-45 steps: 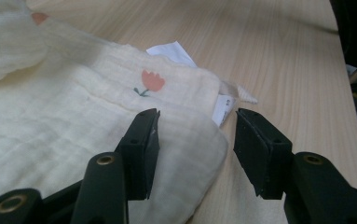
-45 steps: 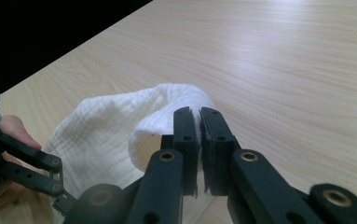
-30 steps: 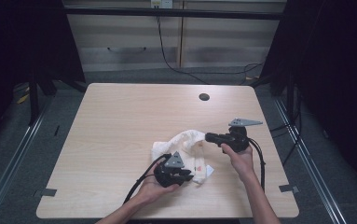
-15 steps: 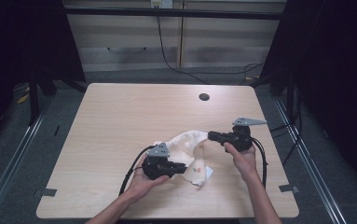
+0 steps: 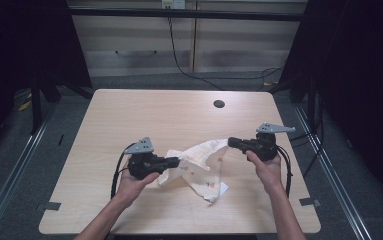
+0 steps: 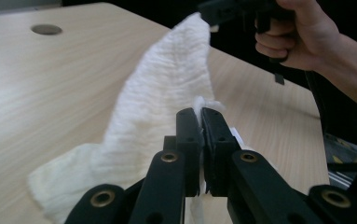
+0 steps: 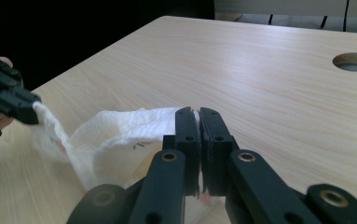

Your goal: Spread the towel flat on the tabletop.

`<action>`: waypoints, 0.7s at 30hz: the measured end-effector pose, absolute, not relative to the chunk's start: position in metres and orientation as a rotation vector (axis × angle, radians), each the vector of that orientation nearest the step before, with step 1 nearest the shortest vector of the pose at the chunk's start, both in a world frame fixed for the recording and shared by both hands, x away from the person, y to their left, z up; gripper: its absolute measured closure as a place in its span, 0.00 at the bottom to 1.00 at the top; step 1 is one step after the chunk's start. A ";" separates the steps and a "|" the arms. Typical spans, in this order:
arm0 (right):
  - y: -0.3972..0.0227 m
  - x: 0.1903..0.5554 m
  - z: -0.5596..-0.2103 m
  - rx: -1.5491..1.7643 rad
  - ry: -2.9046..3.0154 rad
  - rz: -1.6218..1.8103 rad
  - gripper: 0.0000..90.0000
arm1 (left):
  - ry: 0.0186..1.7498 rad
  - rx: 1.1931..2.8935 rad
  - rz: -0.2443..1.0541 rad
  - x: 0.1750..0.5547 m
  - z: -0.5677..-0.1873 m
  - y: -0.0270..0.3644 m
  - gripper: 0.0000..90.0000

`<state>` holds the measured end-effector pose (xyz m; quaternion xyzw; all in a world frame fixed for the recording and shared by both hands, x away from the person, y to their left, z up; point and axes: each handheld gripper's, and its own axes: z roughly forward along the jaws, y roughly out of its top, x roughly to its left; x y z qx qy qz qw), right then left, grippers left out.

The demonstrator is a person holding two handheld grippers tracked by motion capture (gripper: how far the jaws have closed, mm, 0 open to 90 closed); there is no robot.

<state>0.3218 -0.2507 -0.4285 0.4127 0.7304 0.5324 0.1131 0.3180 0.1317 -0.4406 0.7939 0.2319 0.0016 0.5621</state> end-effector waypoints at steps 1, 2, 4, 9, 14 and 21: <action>-0.251 0.321 -0.426 1.204 2.140 1.561 0.97 | 0.556 1.864 0.010 0.319 -0.439 0.136 0.96; -0.251 0.319 -0.422 1.192 2.135 1.565 0.97 | 0.558 1.857 0.017 0.320 -0.437 0.140 0.96; -0.251 0.318 -0.421 1.185 2.128 1.567 0.97 | 0.572 1.832 0.030 0.322 -0.432 0.148 0.96; -0.250 0.315 -0.410 1.174 2.123 1.542 0.97 | 0.568 1.825 0.087 0.323 -0.419 0.165 0.97; -0.242 0.306 -0.381 1.081 2.108 1.588 0.97 | 0.581 1.758 0.134 0.323 -0.400 0.185 0.97; -0.248 0.307 -0.352 1.049 2.089 1.581 0.97 | 0.580 1.685 0.217 0.325 -0.367 0.211 0.97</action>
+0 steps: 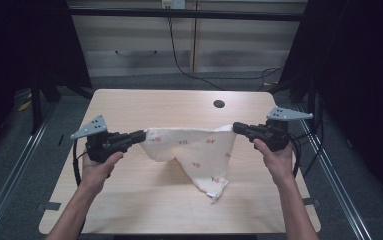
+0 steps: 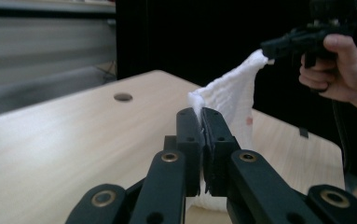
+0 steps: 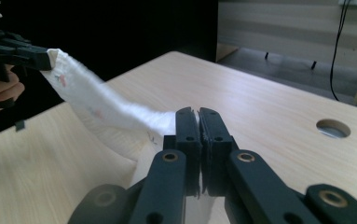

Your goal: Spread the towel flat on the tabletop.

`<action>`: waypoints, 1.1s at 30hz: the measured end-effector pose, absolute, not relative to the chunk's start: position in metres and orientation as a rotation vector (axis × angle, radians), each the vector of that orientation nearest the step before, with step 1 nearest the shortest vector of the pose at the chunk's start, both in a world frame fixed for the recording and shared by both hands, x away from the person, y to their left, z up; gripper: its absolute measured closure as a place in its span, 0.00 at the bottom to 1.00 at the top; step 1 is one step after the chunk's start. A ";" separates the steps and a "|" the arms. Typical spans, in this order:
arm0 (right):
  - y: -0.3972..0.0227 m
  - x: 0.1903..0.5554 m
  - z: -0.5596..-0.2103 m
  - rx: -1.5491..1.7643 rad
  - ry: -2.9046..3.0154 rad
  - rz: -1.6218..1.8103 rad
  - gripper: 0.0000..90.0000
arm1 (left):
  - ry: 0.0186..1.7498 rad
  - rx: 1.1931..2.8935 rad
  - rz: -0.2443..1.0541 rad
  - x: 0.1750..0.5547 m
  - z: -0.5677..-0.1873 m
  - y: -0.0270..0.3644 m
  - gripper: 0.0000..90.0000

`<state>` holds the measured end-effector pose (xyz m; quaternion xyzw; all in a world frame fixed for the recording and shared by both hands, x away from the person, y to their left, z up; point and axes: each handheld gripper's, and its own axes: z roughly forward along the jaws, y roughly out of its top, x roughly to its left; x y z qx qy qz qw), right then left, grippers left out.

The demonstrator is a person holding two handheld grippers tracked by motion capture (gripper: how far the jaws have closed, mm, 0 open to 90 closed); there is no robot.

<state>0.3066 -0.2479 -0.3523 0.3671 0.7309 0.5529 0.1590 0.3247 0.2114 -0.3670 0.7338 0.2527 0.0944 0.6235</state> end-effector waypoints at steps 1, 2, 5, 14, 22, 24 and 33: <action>-0.249 0.307 -0.348 1.041 2.083 1.594 0.97 | 0.573 1.666 0.225 0.324 -0.360 0.215 0.97; -0.249 0.306 -0.342 1.035 2.084 1.587 0.97 | 0.566 1.654 0.231 0.323 -0.356 0.217 0.97; -0.245 0.303 -0.325 0.991 2.086 1.572 0.97 | 0.532 1.619 0.255 0.318 -0.342 0.221 0.97; -0.236 0.276 -0.288 0.872 2.062 1.647 0.97 | 0.470 1.582 0.304 0.297 -0.314 0.229 0.97; -0.231 0.237 -0.274 0.800 2.081 1.661 0.97 | 0.431 1.593 0.334 0.271 -0.300 0.241 0.96; -0.228 0.226 -0.272 0.781 2.085 1.660 0.97 | 0.425 1.587 0.317 0.263 -0.297 0.240 0.96; -0.229 0.210 -0.280 0.821 2.100 1.663 0.97 | 0.472 1.631 0.320 0.265 -0.302 0.237 0.96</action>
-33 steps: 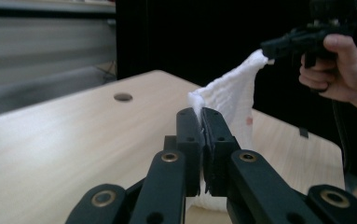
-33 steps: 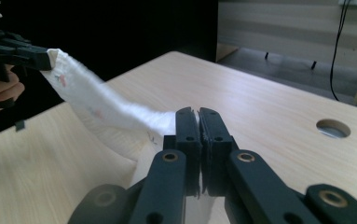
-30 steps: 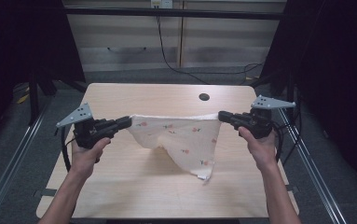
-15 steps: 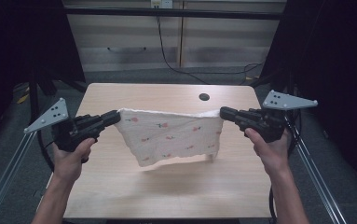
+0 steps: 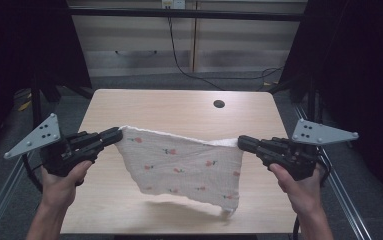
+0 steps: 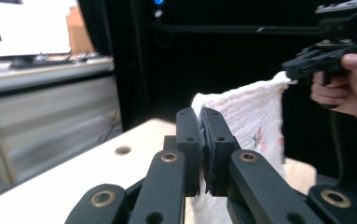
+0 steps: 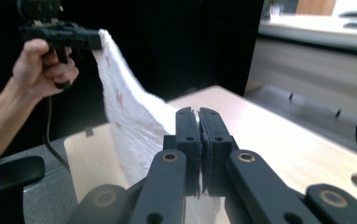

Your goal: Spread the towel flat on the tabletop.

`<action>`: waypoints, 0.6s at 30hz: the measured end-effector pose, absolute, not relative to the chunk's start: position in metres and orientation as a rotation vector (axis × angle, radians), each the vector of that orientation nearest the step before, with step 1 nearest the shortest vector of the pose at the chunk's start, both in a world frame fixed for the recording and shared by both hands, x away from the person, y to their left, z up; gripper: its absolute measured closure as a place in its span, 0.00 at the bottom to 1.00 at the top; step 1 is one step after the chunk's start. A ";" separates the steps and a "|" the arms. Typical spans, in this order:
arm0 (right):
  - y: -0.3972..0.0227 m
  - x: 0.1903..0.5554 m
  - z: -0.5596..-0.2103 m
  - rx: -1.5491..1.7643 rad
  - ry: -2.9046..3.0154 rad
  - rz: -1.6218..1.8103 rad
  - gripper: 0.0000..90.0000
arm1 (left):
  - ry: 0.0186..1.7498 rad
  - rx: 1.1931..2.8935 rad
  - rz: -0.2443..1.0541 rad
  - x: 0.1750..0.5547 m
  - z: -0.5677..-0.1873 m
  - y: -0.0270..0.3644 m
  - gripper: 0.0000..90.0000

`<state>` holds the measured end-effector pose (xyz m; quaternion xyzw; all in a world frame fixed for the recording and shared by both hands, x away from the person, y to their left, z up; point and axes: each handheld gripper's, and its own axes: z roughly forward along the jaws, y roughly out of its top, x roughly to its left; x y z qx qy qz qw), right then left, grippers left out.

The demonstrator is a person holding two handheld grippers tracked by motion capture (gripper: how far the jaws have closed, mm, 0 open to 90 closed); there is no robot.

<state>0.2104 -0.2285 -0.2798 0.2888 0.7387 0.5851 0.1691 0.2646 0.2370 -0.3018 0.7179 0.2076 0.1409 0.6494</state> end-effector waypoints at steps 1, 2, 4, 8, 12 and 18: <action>-0.230 0.216 -0.287 0.852 2.109 1.658 0.97 | 0.491 1.655 0.317 0.270 -0.309 0.234 0.96; -0.231 0.223 -0.295 0.886 2.117 1.654 0.97 | 0.512 1.675 0.311 0.275 -0.317 0.231 0.96; -0.236 0.236 -0.312 0.958 2.131 1.647 0.97 | 0.548 1.698 0.278 0.285 -0.332 0.227 0.96; -0.242 0.259 -0.344 1.069 2.159 1.632 0.97 | 0.606 1.739 0.253 0.302 -0.354 0.222 0.96; -0.242 0.274 -0.364 1.132 2.181 1.596 0.97 | 0.649 1.755 0.239 0.312 -0.368 0.218 0.96; -0.241 0.283 -0.373 1.155 2.185 1.538 0.97 | 0.688 1.780 0.221 0.323 -0.387 0.215 0.96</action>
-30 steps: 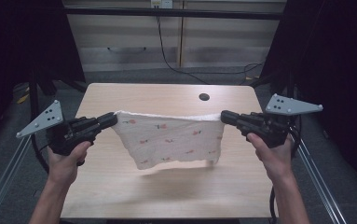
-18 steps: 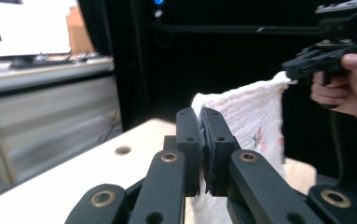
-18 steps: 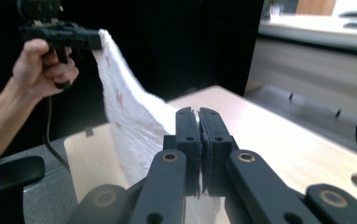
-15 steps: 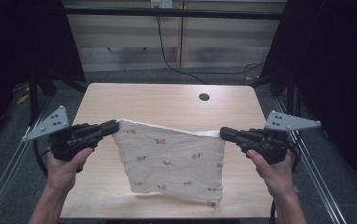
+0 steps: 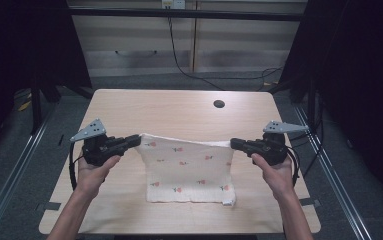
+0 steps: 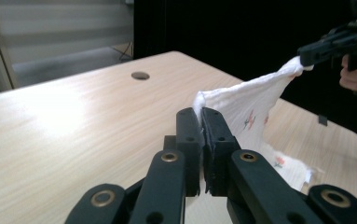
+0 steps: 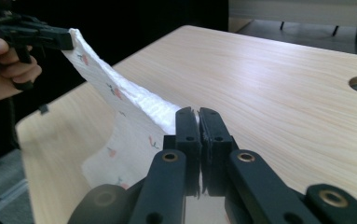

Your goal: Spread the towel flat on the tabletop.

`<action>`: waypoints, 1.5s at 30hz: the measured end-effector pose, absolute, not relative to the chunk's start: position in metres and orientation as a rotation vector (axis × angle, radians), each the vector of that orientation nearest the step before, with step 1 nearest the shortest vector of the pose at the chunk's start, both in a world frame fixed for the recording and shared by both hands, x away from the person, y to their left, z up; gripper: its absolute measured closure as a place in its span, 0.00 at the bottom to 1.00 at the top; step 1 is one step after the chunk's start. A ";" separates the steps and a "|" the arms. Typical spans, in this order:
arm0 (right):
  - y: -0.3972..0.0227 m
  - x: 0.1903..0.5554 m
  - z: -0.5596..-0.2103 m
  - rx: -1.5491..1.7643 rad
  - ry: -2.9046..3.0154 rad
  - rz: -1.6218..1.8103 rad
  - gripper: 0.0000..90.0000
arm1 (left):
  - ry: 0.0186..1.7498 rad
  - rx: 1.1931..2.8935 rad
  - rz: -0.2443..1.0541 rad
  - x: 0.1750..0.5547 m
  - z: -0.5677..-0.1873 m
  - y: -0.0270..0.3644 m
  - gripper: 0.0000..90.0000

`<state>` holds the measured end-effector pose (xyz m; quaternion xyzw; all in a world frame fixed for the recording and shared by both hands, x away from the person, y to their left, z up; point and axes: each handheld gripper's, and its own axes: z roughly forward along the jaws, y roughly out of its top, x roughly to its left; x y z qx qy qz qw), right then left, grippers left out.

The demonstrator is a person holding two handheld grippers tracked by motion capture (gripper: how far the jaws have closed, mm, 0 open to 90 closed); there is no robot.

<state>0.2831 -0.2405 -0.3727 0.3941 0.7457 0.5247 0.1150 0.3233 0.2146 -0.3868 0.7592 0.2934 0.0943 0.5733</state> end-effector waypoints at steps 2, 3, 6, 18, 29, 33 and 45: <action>-0.240 0.286 -0.376 1.167 2.198 1.526 0.97 | 0.708 1.785 0.208 0.329 -0.394 0.213 0.96; -0.240 0.289 -0.378 1.174 2.202 1.509 0.97 | 0.716 1.788 0.204 0.332 -0.397 0.212 0.96; -0.240 0.298 -0.386 1.197 2.202 1.492 0.97 | 0.735 1.801 0.198 0.339 -0.405 0.208 0.96; -0.242 0.341 -0.418 1.307 2.242 1.424 0.96 | 0.807 1.842 0.163 0.376 -0.435 0.198 0.96; -0.245 0.373 -0.440 1.361 2.235 1.417 0.95 | 0.865 1.848 0.133 0.401 -0.458 0.194 0.96; -0.242 0.385 -0.447 1.368 2.253 1.377 0.95 | 0.892 1.864 0.122 0.414 -0.462 0.192 0.95; -0.235 0.404 -0.453 1.411 2.220 1.226 0.82 | 0.940 1.869 0.155 0.428 -0.460 0.201 0.84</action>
